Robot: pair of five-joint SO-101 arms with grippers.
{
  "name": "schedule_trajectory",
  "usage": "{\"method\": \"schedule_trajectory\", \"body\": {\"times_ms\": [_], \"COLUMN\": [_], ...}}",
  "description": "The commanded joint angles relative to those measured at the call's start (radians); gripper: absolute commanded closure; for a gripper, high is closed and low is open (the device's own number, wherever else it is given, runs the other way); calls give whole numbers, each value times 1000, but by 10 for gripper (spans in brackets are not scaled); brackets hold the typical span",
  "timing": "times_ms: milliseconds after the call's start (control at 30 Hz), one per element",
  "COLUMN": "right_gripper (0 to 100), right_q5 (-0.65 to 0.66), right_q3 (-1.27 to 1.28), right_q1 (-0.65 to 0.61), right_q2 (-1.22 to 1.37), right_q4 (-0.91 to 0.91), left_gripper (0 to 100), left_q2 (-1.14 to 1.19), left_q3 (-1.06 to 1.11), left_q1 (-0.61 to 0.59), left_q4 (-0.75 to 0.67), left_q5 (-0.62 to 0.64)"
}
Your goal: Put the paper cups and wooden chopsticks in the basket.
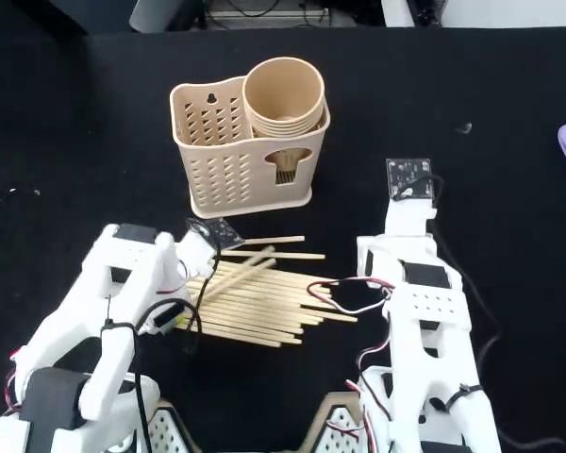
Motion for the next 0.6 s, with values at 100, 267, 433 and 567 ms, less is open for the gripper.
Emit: {"method": "schedule_trajectory", "body": {"times_ms": [100, 267, 433, 567], "right_gripper": [896, 896, 898, 899], "right_q5": [-5, -8, -9, -9], "right_q3": [21, 24, 54, 62], "right_q1": [12, 18, 20, 20], "right_q2": [-13, -13, -16, -18], "right_q4": [-74, -83, -144, -158], "left_gripper": [970, 970, 970, 970], "left_q2": [-21, -21, -28, -137], "left_q3": [-205, -321, -433, -450], "left_q1": [10, 10, -1, -2], "left_q4": [204, 333, 454, 499], "left_q5": [-8, -55, -74, -78]}}
